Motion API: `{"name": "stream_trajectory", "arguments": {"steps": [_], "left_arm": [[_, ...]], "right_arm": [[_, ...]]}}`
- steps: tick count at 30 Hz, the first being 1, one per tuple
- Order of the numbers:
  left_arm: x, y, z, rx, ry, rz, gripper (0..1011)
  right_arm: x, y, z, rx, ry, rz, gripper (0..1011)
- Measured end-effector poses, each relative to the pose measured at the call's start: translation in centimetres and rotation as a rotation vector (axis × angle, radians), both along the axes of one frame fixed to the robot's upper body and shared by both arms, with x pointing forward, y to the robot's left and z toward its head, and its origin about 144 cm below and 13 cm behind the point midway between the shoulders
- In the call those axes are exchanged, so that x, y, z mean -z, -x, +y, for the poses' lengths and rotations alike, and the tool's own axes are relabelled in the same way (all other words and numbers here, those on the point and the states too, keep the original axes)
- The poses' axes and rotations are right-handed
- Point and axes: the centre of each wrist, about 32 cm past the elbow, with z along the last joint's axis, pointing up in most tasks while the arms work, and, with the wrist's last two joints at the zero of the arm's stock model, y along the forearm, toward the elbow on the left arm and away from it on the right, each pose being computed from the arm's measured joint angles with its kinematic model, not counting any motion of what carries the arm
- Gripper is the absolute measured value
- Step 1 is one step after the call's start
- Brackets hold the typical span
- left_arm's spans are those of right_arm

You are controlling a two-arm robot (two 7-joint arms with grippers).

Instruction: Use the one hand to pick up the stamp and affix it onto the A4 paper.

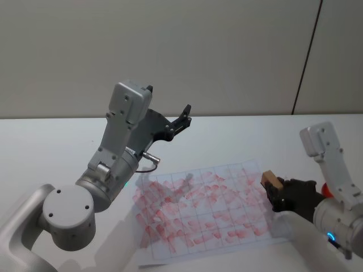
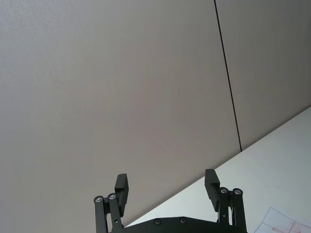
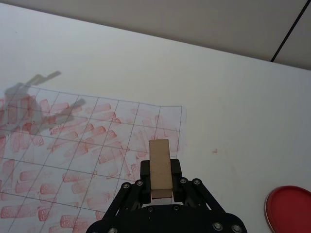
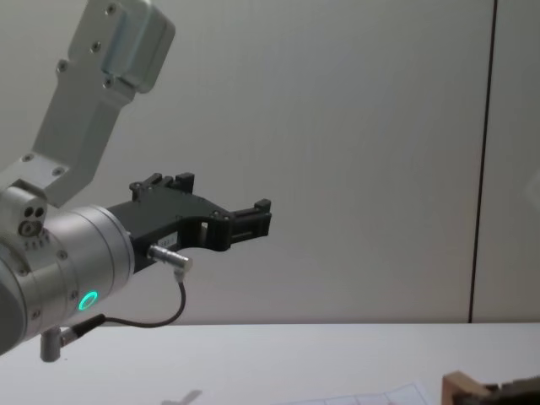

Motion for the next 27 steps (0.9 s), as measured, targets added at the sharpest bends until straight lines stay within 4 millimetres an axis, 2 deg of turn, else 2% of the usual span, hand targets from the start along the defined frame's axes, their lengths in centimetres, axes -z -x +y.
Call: {"name": "stream_trajectory", "arguments": {"steps": [27], "left_arm": [[0.0,0.0,0.0,0.0,0.0,0.0,1001]], "right_arm": [[2.7,-0.1,0.1,-0.041,0.016,0.11,219]]}}
